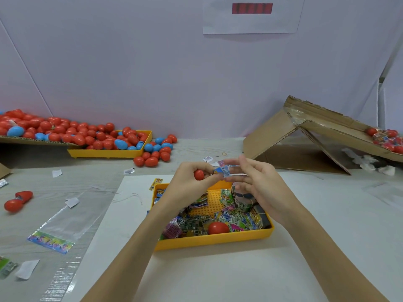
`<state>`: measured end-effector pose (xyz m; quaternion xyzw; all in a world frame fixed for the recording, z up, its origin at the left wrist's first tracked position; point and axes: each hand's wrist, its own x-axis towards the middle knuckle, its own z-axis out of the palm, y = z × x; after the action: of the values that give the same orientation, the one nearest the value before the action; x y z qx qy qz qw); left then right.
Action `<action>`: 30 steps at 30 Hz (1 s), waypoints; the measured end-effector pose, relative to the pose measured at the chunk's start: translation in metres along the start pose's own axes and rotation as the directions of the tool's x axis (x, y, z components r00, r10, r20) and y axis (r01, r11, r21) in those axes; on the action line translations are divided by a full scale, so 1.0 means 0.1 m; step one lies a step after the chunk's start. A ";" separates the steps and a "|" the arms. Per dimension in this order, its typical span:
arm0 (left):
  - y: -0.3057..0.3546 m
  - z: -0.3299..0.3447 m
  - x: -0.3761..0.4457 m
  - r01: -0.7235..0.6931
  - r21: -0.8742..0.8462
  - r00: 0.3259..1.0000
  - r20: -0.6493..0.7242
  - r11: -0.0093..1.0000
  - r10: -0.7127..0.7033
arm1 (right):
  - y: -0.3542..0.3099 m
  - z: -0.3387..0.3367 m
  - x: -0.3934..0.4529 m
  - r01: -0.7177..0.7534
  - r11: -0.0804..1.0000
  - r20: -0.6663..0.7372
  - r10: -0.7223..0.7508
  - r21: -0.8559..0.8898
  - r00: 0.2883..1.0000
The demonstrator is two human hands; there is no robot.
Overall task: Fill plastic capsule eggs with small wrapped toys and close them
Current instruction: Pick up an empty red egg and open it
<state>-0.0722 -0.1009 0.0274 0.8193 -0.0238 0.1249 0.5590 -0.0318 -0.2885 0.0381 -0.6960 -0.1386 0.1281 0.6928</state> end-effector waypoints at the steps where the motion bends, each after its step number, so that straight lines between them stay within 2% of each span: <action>1: 0.00 0.00 0.00 0.000 -0.013 1.000 0.000 1.000 0.000 | -0.01 0.00 0.00 0.009 1.000 0.014 -0.009 0.007 1.000; 4: -0.01 0.02 0.00 0.020 -0.048 1.000 -0.011 0.999 -0.020 | 0.01 0.01 -0.04 0.118 0.973 0.013 -0.118 -0.197 0.993; 6: -0.02 0.03 0.00 0.034 -0.076 0.999 0.002 0.997 -0.034 | 0.04 0.01 -0.03 0.181 0.948 -0.002 -0.188 -0.263 0.982; 8: -0.01 0.04 0.00 0.032 -0.095 0.999 0.025 0.995 -0.030 | 0.07 0.02 -0.03 0.194 0.955 -0.052 -0.210 -0.222 0.976; 12: -0.03 0.06 -0.01 0.017 -0.077 0.998 0.056 0.997 -0.013 | 0.10 0.06 -0.03 0.148 0.984 -0.132 -0.160 -0.095 0.978; 14: -0.03 0.05 0.00 0.093 -0.063 0.992 0.094 0.994 -0.087 | 0.11 0.07 -0.01 0.136 0.988 -0.163 -0.146 -0.076 0.976; 16: -0.03 0.02 0.03 0.236 -0.248 0.964 0.184 0.939 -0.193 | 0.10 0.05 0.01 0.141 0.986 -0.211 -0.156 -0.084 0.965; 18: -0.03 -0.02 0.03 0.291 -0.420 0.945 0.268 0.859 -0.189 | 0.09 0.01 0.03 0.173 0.981 -0.235 -0.189 -0.087 0.953; 21: -0.04 -0.08 -0.01 0.114 -0.270 0.960 0.278 0.956 -0.036 | 0.08 -0.05 0.05 0.206 0.975 -0.232 -0.220 -0.081 0.948; 23: -0.02 -0.09 -0.02 0.036 -0.221 0.966 0.256 0.975 0.023 | 0.10 -0.09 0.07 0.219 0.973 -0.218 -0.231 -0.077 0.948; 28: 0.02 -0.08 0.00 -0.031 -0.180 0.990 0.131 0.983 0.055 | 0.11 -0.12 0.10 0.215 0.970 -0.203 -0.235 -0.115 0.951; 30: 0.01 -0.08 0.00 -0.004 -0.125 0.997 0.082 0.992 0.014 | 0.10 -0.16 0.10 0.199 0.950 -0.153 -0.240 -0.240 0.959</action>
<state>-0.0734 -0.0942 0.0308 0.7871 -0.0585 0.0916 0.6072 -0.0163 -0.2992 0.0279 -0.7578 -0.1657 -0.0298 0.6304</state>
